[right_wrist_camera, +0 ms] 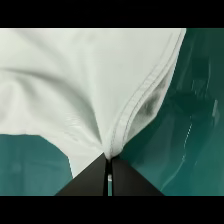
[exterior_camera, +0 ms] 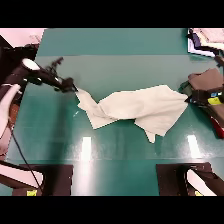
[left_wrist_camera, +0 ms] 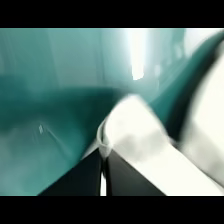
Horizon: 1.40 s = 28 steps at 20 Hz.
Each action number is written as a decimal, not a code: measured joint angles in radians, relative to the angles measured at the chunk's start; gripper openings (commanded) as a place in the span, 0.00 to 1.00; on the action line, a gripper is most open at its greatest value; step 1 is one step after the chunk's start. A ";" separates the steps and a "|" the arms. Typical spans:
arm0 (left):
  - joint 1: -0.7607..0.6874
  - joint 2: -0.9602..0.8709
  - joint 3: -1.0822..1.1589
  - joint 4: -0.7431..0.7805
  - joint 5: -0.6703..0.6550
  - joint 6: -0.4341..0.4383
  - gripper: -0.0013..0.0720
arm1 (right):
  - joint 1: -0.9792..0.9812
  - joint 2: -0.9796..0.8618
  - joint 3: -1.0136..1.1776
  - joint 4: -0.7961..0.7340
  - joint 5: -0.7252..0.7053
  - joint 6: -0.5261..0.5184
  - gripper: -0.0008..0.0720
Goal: Fold the shirts.
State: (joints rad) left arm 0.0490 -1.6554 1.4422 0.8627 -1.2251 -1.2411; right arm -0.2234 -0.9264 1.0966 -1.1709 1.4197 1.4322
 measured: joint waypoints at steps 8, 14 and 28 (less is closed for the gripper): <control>0.160 0.388 0.331 0.004 0.006 -0.020 0.05 | 0.000 0.000 0.392 0.004 -0.127 0.000 0.03; 0.183 0.636 0.582 0.019 0.090 -0.038 0.05 | 0.000 0.001 0.766 0.030 -0.160 0.000 0.03; 0.186 0.827 0.544 0.094 0.152 -0.071 0.05 | 0.000 0.001 1.001 -0.009 -0.055 0.068 0.03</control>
State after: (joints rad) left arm 0.2348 -0.8284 1.9865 0.9565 -1.0733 -1.3121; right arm -0.2237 -0.9253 2.0979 -1.1797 1.3651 1.4998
